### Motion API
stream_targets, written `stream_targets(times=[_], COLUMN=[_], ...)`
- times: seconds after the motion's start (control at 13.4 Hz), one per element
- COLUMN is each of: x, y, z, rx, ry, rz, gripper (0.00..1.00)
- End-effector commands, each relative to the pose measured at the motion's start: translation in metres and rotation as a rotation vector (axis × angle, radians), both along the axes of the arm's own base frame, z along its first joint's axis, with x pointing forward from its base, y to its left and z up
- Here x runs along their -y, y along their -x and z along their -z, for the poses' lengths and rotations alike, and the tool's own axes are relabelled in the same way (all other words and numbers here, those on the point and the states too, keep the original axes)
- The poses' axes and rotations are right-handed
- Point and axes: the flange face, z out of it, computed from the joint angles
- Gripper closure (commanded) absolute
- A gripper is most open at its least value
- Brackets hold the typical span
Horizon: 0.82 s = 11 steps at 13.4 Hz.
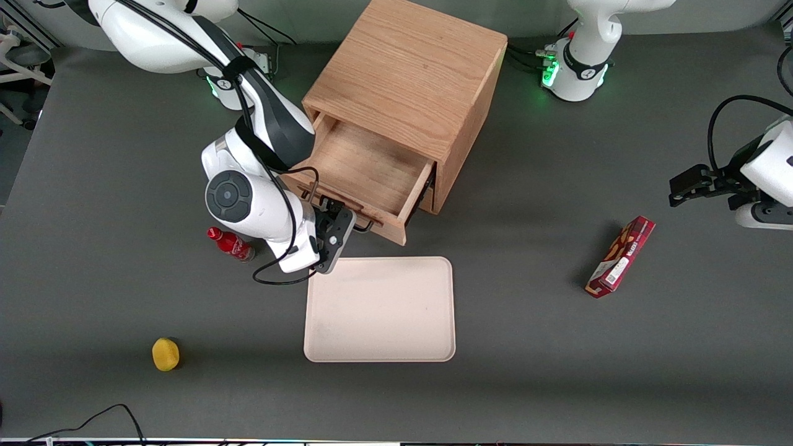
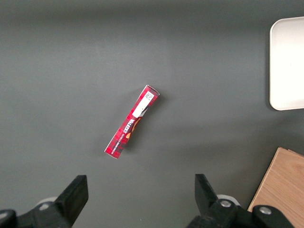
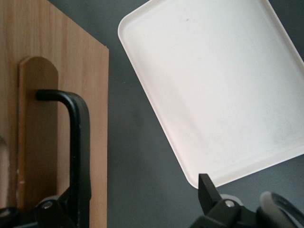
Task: Open upper drawer
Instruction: 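Pull the upper drawer outward by its handle with the right gripper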
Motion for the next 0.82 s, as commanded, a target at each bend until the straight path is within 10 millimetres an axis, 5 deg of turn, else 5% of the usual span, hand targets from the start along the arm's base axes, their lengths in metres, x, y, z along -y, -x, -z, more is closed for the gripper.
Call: stream_targets(times=[0.0,0.75], x=[0.008,0.023], y=[-0.017,-0.031], z=[0.001,-0.001], rx=[0.024,0.044], ry=[0.011,0.014], rz=[-0.011,-0.006], gripper=[0.0,0.0])
